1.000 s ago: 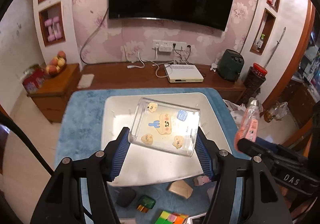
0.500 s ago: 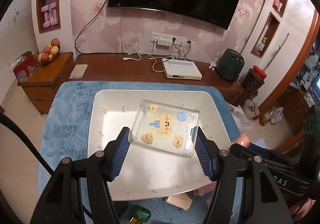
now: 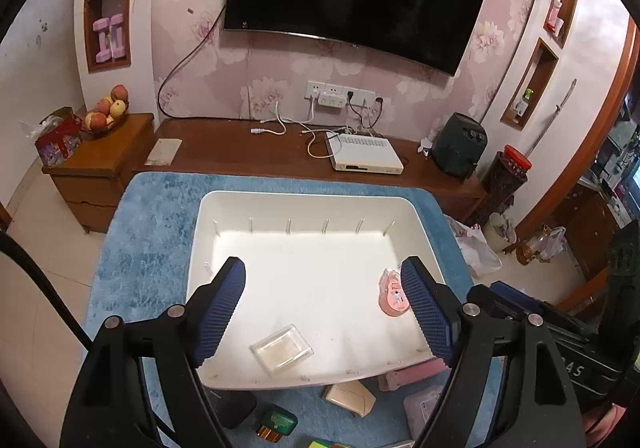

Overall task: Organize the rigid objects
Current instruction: 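Withdraw both tools from the tray back toward the table items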

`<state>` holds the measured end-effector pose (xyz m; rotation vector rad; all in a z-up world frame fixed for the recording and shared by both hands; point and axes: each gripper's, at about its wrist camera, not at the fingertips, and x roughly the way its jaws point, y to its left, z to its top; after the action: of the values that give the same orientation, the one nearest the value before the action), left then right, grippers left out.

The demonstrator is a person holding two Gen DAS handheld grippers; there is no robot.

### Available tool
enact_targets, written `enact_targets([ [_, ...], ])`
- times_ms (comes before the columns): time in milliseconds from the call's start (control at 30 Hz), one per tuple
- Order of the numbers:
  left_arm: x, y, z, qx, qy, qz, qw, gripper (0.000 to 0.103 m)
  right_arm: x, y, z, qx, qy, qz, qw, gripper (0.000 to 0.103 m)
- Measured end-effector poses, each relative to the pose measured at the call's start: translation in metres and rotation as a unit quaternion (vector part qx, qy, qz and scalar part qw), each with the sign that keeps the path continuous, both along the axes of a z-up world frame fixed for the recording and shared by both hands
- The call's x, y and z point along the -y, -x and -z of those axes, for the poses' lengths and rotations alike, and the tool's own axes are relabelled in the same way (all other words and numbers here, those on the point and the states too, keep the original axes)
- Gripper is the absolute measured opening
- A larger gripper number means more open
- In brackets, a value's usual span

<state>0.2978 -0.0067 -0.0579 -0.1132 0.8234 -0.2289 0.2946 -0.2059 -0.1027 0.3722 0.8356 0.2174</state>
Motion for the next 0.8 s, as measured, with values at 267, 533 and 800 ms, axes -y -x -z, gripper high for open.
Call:
enact_targets([
  [267,-0.009,0.038,-0.026,0.035,-0.008,-0.026,0.999,0.084,0.004,0.047,-0.039,0.076,0.006,0.0,0.997,0.074],
  [533,-0.025,0.094,-0.045,0.078,-0.004,-0.04,0.9961,0.085,0.009,0.104,-0.059,0.119,0.005,0.012,0.993,0.081],
  [800,-0.037,0.154,-0.054,0.092,-0.019,-0.059,0.9938,0.085,0.011,0.161,-0.062,0.133,-0.013,0.023,0.991,0.081],
])
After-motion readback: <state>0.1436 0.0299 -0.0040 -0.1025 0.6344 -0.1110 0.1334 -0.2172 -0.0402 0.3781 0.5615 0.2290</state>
